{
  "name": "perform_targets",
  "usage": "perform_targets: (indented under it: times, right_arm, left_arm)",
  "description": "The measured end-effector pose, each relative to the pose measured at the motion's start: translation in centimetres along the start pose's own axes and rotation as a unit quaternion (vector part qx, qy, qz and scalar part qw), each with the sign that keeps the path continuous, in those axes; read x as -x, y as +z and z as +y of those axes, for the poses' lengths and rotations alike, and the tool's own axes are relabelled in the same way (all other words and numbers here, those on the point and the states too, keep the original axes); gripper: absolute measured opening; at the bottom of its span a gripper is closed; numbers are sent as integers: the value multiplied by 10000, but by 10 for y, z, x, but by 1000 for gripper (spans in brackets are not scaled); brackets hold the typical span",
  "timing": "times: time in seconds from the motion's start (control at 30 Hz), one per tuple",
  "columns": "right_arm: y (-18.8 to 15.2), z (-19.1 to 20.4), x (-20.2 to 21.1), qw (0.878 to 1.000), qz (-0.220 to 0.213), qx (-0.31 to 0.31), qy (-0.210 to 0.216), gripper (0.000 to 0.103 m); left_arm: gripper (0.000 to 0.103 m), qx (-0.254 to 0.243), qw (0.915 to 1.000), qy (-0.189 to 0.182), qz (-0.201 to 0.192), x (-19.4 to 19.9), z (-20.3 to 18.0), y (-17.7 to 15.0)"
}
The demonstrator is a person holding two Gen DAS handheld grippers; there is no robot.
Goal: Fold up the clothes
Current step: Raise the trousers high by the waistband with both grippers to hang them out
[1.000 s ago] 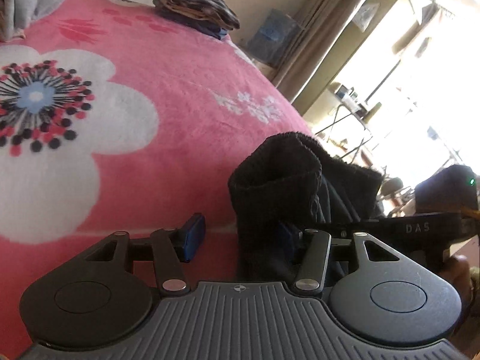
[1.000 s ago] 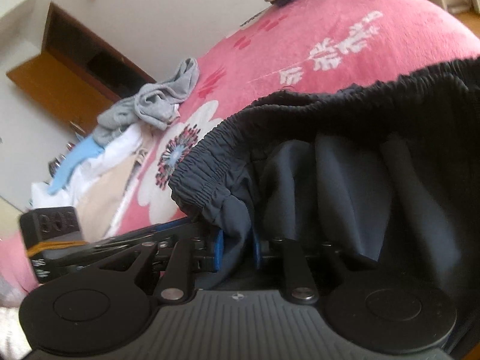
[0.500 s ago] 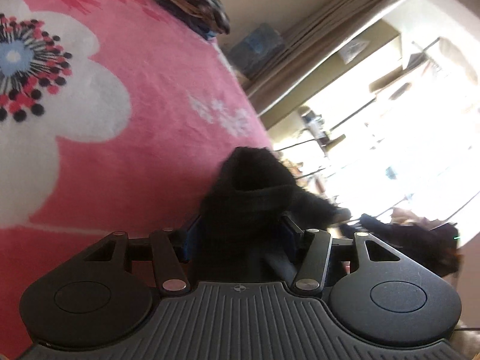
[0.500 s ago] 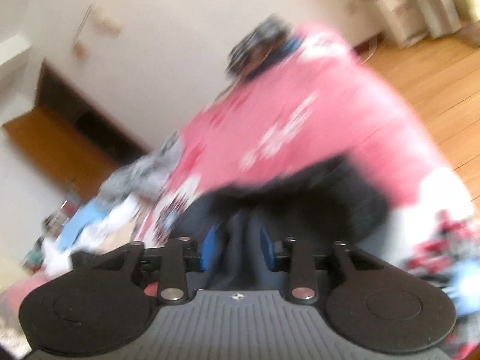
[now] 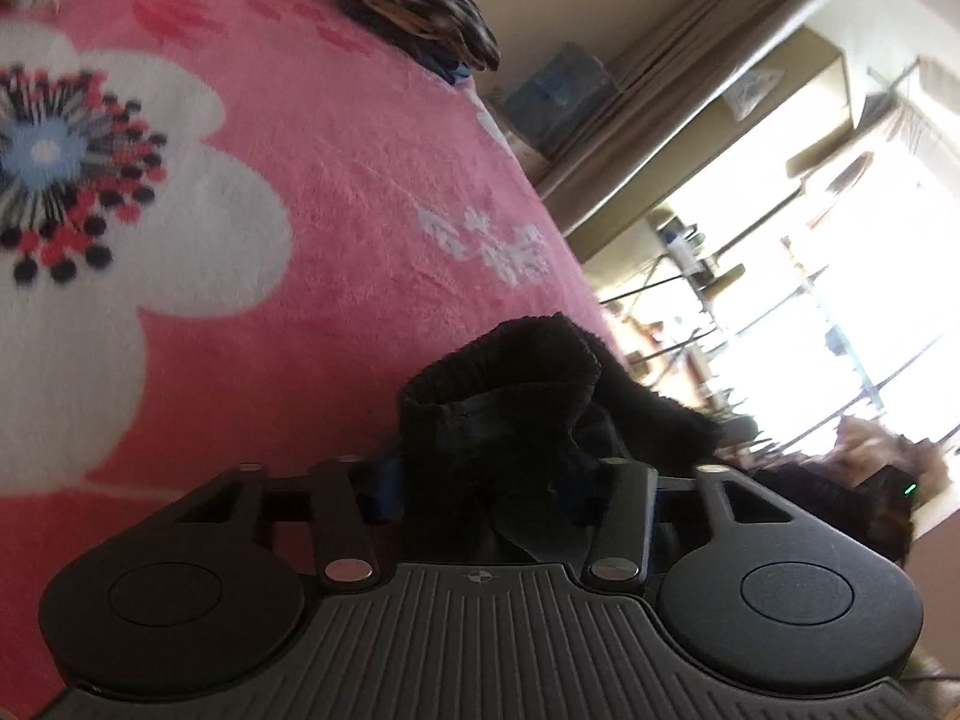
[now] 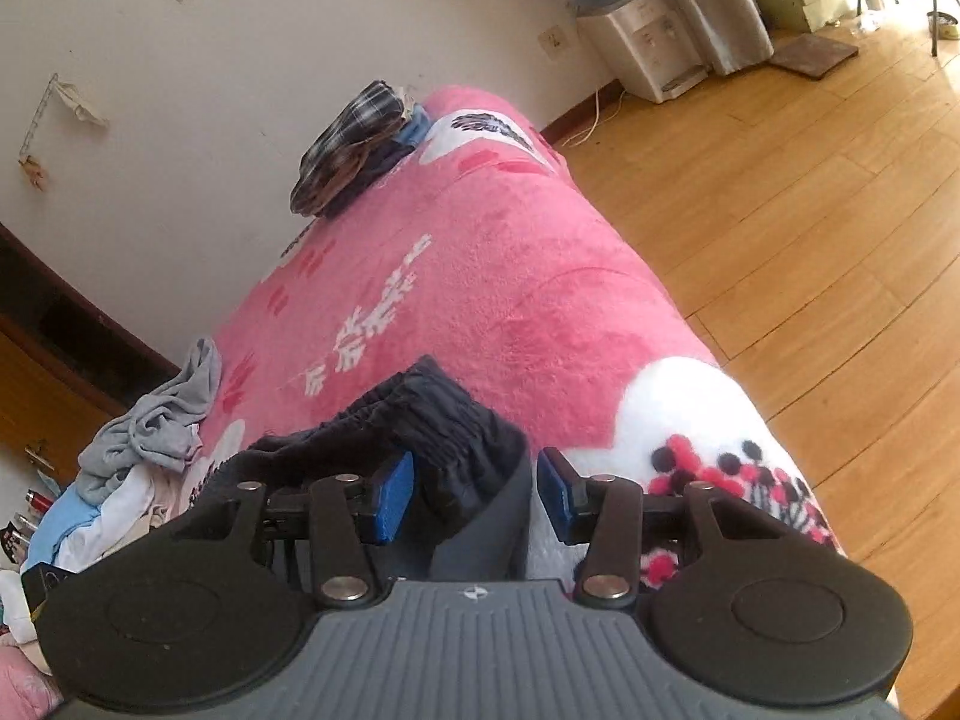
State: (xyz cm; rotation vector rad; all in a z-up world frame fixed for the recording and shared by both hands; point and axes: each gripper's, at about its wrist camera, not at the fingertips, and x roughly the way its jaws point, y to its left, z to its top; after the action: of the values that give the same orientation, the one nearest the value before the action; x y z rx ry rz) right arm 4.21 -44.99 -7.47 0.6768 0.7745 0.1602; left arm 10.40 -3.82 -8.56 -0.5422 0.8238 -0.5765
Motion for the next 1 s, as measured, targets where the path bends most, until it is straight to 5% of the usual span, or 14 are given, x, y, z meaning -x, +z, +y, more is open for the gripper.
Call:
perform_targets:
  times: [0.17, 0.3, 0.47, 0.67, 0.9, 1.0]
  right_arm:
    - [1, 4, -5, 9995, -61, 278, -161, 53]
    - [2, 10, -8, 9974, -161, 646, -281, 54]
    - [3, 14, -18, 9964, -12, 839, -122, 54]
    - [-2, 17, -18, 9956, 69, 937, -34, 57]
    - [-3, 11, -19, 9966, -5, 824, 9, 57]
    - [-2, 9, -20, 9971, -61, 755, 36, 56]
  left_arm:
    - [17, -541, 9978, 314, -228, 14, -14, -2]
    - [18, -637, 9968, 329, -359, 27, -15, 6]
    - [63, -224, 9997, 32, -114, 31, -2, 3]
    - [85, -410, 9991, 52, 101, 13, -12, 1]
    - [77, -221, 9974, 677, 91, -16, -4, 11]
    - [57, -175, 9973, 718, -55, -16, -3, 14]
